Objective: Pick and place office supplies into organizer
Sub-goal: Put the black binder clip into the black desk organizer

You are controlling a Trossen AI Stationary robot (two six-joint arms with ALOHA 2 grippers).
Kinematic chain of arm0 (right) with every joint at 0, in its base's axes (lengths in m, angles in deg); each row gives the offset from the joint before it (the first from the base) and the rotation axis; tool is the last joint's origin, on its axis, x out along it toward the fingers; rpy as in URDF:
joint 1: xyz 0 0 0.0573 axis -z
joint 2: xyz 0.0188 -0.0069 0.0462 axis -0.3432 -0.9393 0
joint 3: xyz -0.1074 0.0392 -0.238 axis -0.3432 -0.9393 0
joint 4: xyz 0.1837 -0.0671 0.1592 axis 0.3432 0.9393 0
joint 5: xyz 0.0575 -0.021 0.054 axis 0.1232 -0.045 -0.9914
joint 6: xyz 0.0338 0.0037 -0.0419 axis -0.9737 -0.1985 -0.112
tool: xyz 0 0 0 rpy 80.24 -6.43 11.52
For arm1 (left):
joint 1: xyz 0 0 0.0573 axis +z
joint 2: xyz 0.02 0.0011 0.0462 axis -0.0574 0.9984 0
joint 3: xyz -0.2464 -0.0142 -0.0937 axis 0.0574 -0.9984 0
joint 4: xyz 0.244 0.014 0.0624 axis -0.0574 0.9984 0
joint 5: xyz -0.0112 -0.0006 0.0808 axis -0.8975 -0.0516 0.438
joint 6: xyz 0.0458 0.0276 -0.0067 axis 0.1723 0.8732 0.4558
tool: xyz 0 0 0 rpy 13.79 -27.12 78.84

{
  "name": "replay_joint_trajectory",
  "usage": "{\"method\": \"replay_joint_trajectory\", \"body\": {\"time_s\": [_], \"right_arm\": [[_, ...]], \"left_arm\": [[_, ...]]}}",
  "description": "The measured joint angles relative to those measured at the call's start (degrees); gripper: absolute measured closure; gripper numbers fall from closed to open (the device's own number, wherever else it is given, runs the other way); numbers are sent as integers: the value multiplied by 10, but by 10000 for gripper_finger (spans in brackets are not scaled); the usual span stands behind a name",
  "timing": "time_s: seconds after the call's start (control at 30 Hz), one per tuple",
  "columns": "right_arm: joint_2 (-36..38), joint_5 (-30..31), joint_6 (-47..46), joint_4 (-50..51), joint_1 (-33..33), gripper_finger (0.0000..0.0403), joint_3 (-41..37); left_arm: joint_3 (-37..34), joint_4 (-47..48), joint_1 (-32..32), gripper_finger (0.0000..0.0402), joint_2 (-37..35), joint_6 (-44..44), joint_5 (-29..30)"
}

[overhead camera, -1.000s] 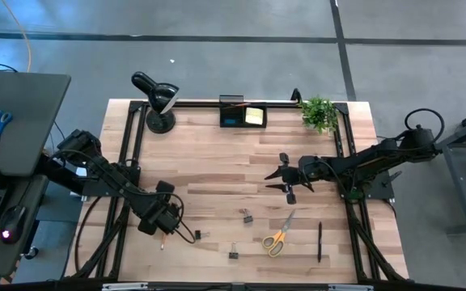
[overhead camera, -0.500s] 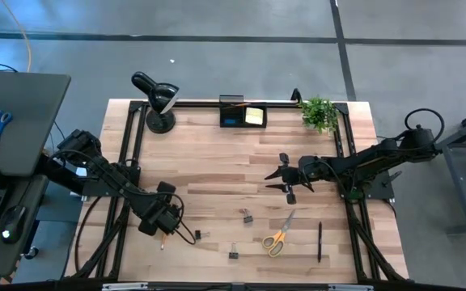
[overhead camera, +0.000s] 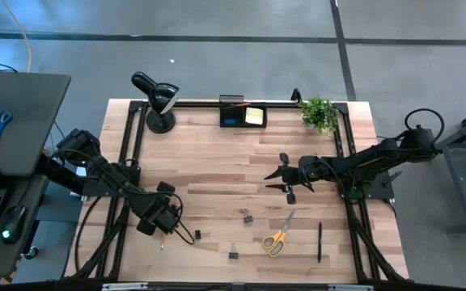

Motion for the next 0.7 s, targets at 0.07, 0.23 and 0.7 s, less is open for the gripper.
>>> {"method": "replay_joint_trajectory", "body": {"time_s": [0.07,0.23,0.7], "right_arm": [[0,1,0,0,0,287,0],[0,1,0,-1,0,287,0],[0,2,0,-8,0,287,0]], "left_arm": [[0,0,0,265,-2,0,0],[18,37,0,259,-1,0,19],[139,15,71,269,-2,47,201]]}}
